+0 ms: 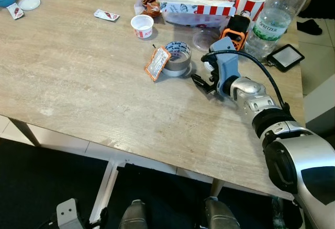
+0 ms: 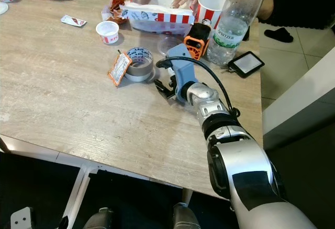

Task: Restocking fridge

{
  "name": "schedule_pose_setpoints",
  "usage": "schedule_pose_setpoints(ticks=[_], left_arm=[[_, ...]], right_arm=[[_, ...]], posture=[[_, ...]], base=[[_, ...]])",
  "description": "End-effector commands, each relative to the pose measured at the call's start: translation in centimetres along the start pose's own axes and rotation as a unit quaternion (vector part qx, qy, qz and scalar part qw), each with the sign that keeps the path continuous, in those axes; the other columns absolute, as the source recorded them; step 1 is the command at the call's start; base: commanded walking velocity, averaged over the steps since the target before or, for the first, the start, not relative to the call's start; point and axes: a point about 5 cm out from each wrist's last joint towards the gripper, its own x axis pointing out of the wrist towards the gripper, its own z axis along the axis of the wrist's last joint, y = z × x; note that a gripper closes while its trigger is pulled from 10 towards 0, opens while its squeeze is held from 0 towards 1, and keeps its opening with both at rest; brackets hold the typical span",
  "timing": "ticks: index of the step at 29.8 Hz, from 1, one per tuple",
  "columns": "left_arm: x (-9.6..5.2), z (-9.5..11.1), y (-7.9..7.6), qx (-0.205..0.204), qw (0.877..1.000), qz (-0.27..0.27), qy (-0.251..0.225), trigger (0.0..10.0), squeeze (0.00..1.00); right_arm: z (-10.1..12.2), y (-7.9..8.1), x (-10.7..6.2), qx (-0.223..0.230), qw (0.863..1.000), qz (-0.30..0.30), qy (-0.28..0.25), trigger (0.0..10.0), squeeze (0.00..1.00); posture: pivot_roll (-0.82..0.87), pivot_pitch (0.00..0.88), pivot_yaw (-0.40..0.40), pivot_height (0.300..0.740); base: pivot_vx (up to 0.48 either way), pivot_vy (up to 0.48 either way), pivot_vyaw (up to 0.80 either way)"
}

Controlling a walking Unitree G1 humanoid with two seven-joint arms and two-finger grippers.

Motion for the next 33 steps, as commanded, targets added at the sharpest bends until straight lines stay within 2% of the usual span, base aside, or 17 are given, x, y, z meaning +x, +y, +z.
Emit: schedule_pose_setpoints(ticks=[1,5,6,7,8,10,11,13,14,26,29,33], left_arm=[[-0.6,-0.6,0.5,0.004,1.0,0.005,0.011,10.0,0.0],[-0.5,-0.5,0.5,0.005,1.0,0.004,0.009,10.0,0.0],[-0.5,-0.4,0.5,0.005,1.0,0.004,0.008,10.0,0.0],[-0.5,-0.4,0.5,0.005,1.0,0.004,0.008,10.0,0.0],[-0.4,-0.4,0.5,0.005,1.0,0.003,0.007,10.0,0.0],[-0.4,-0.4,0.5,0.005,1.0,0.003,0.007,10.0,0.0],[-0.3,-0.3,0.4,0.004,1.0,0.003,0.006,10.0,0.0],[-0.3,-0.3,0.4,0.004,1.0,0.003,0.006,10.0,0.0],[-0.3,-0.2,0.3,0.004,1.0,0.002,0.006,10.0,0.0],[0.3,0.1,-0.3,0.001,1.0,-0.002,0.002,10.0,0.0],[0.5,0.3,-0.5,0.0,1.0,-0.003,-0.001,10.0,0.0],[0.5,0.6,-0.5,-0.003,1.0,0.0,-0.005,10.0,0.0]], right_arm=[[-0.9,-0.3,-0.1,0.008,0.999,-0.011,0.03,10.0,0.0],[-1.0,-0.5,-0.2,0.007,0.999,-0.015,0.038,10.0,0.0],[-1.1,-0.6,-0.3,0.004,0.999,-0.018,0.048,9.2,0.0],[-1.1,-0.6,-0.3,0.004,0.999,-0.018,0.048,9.2,0.0],[-1.2,-0.7,-0.3,0.005,0.998,-0.021,0.06,4.2,0.0],[-1.2,-0.7,-0.3,0.005,0.998,-0.021,0.06,4.2,0.0],[-1.5,-0.9,-0.5,0.01,0.997,-0.024,0.076,1.6,0.0],[-1.5,-0.9,-0.5,0.01,0.997,-0.024,0.076,1.6,0.0],[-1.6,-1.1,-0.6,0.017,0.996,-0.023,0.088,0.0,0.0],[-1.9,-1.4,-0.9,0.034,0.992,-0.009,0.123,0.0,0.0],[-1.9,-1.0,-0.9,0.051,0.99,0.016,0.127,0.0,0.0],[-2.0,-1.1,-1.0,0.049,0.99,0.024,0.133,0.0,0.0]], posture=[[0.04,0.32,-0.028,0.74],[0.04,0.318,-0.029,0.74],[0.04,0.32,-0.028,0.74],[0.04,0.32,-0.028,0.74],[0.04,0.321,-0.029,0.74],[0.04,0.321,-0.029,0.74],[0.03,0.317,-0.031,0.74],[0.03,0.317,-0.031,0.74],[0.03,0.313,-0.032,0.74],[0.02,0.29,-0.039,0.74],[0.01,0.282,-0.044,0.74],[0.01,0.275,-0.047,0.74]], base=[[0.0,0.0,0.0],[0.0,0.0,0.0],[0.0,0.0,0.0],[0.0,0.0,0.0],[0.0,0.0,0.0],[0.0,0.0,0.0],[0.0,0.0,0.0],[0.0,0.0,0.0],[0.0,0.0,0.0],[0.0,0.0,0.0],[0.0,0.0,0.0],[0.0,0.0,0.0]])
